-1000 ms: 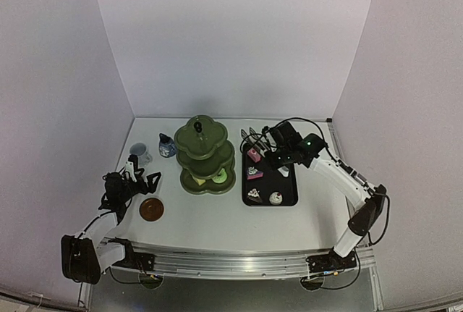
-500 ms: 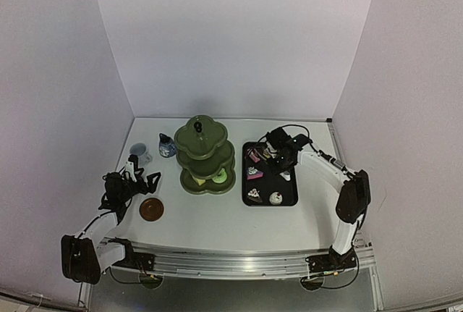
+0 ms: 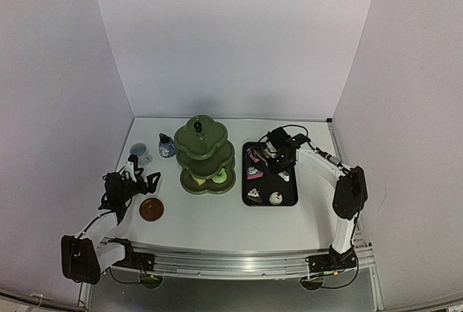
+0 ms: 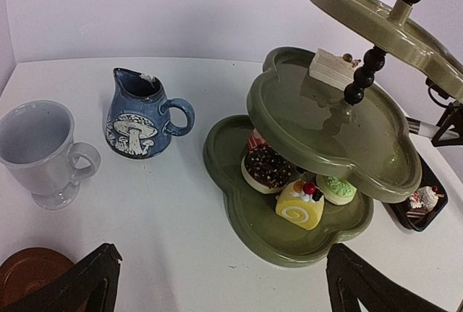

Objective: Serve the afternoon tea

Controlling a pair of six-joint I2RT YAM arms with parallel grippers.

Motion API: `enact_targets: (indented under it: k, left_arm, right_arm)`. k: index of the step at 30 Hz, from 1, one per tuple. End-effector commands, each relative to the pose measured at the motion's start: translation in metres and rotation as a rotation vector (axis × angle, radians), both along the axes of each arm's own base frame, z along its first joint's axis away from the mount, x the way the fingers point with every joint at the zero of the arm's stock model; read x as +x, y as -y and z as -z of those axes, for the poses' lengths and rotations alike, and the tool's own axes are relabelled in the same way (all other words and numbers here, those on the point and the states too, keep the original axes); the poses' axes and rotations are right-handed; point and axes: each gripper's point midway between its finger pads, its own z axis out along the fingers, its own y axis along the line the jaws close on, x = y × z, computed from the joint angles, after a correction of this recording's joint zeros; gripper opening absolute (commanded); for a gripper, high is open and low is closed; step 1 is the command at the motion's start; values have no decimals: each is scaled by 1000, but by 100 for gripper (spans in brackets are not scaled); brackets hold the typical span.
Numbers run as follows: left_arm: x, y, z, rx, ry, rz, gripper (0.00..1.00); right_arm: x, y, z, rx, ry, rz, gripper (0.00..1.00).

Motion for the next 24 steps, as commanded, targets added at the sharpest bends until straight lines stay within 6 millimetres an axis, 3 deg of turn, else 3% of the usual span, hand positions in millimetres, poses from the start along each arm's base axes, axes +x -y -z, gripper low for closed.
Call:
enact_targets:
  k: [1,5,9,13,18,24]
  left_arm:
    - [5,0,-21,9,61,-3,100]
    - [5,-1,-21,11,63,-5,100]
    - [5,-1,-21,13,63,-7,100]
    - [5,-1,-21,13,63,-6,100]
    - [5,-1,-21,13,62,-6,100]
    - [7,-1,-20,11,58,-8,100]
  right_arm:
    - [11,-15,-1,53,12,-27,37]
    - [9,-16,8,56,-13,-28,36]
    - [8,-17,4,68,-10,-29,34]
    - [9,-16,-8,78,15,-31,15]
    - [8,-14,-41,107,82,-23,5]
    - [-10,-13,-109,163,189,-34,0]
